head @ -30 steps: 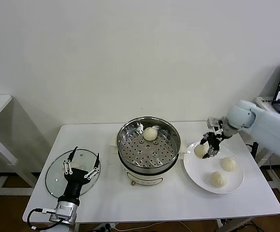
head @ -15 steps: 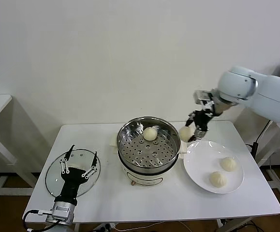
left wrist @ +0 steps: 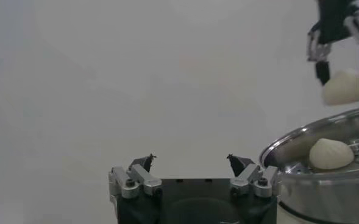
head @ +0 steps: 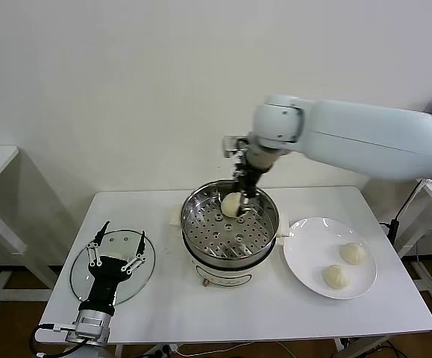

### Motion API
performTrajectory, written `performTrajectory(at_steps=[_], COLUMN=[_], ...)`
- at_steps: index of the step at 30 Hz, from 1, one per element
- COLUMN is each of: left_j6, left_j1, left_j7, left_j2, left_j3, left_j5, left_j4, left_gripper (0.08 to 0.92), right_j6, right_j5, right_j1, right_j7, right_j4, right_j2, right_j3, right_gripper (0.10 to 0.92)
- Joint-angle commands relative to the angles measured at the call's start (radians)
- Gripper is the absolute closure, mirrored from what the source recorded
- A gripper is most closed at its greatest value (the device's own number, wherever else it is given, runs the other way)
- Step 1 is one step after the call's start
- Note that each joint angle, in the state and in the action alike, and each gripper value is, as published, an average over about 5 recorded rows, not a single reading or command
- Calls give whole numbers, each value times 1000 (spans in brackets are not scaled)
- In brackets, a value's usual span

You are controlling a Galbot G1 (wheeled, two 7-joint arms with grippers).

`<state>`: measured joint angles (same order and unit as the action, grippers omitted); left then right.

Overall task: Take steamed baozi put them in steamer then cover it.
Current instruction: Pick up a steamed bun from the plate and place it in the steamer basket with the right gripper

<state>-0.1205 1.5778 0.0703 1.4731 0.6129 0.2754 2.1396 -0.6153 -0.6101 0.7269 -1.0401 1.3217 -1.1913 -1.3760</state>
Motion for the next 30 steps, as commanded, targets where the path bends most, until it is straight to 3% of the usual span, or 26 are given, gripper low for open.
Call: performTrajectory(at_steps=[1, 24, 30], left_j6=[1, -5, -6], left_j1=[-2, 0, 3], left_j7=[-1, 0, 0], left_j2=[-1, -1, 1], left_j3=[2, 5, 4], left_j5=[-1, 1, 4], left_j4=[-3, -9, -8], left_gripper=[177, 177, 177], right_j6=[-19, -2, 3], right_j5=[71, 161, 148], right_j1=[-159, -273, -248], right_j7=[-7, -11, -10], right_j4=[-226, -275, -236], right_j2=[-211, -211, -164], right_j3=[35, 95, 129], right_gripper=[337, 311, 220])
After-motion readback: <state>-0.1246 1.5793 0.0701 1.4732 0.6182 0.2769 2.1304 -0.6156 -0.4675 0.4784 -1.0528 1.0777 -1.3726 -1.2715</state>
